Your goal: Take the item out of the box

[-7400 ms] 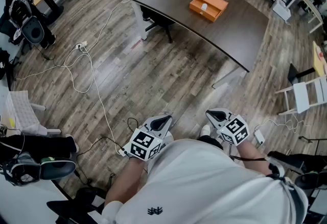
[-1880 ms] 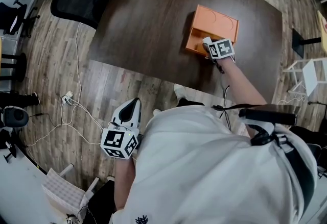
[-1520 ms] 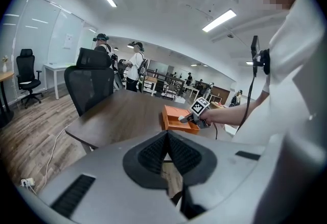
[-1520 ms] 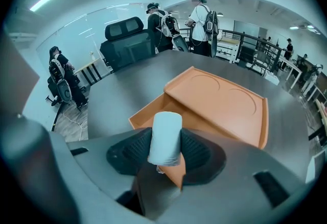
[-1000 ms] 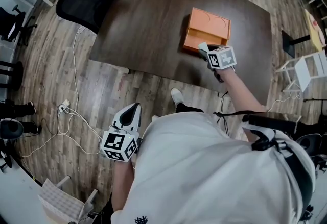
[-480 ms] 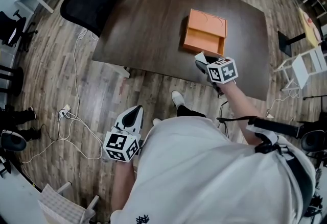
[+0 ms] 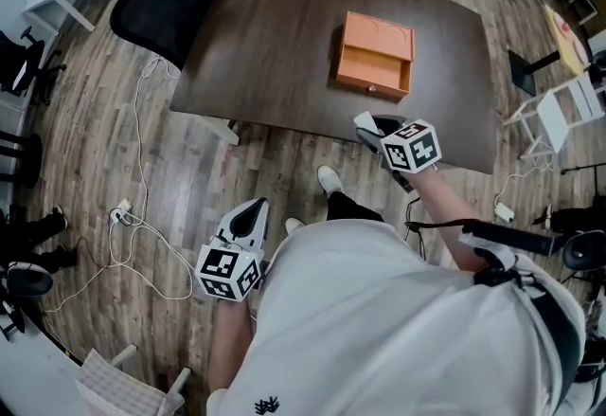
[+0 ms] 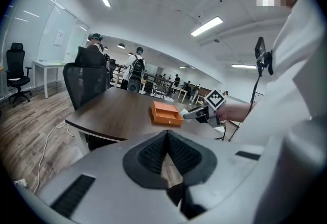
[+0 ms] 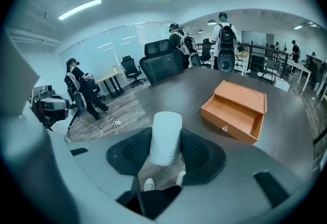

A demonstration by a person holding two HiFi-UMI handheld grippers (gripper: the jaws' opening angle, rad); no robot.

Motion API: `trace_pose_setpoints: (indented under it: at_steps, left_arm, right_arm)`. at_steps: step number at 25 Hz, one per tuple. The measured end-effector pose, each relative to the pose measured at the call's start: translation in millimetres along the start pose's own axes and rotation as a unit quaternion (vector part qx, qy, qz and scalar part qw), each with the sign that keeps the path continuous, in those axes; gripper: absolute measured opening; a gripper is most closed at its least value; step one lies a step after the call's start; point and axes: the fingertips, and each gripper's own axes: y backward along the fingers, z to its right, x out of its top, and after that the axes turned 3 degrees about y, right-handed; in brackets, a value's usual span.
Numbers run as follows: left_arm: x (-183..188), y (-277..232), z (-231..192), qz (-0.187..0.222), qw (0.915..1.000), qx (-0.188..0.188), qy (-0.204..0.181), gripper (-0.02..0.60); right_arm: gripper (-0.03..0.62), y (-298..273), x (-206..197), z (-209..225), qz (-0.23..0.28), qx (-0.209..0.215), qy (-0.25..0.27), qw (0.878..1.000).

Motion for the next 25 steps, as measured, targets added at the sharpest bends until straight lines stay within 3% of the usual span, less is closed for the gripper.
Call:
trace_pose_setpoints:
  at_steps: [10, 25]
  left_arm:
    - [-14, 7, 1, -0.008, 0.9999, -0.008, 0.001, 0.011]
    - [-10, -2, 9, -0.016, 0.9997, -0.017, -0.007, 0.011]
  right_arm:
    - [0.17, 11, -22, -40, -0.005, 0.021, 0.002, 1.0]
    - [0.17, 16, -19, -53, 0.0, 0.036, 0.007, 0.999]
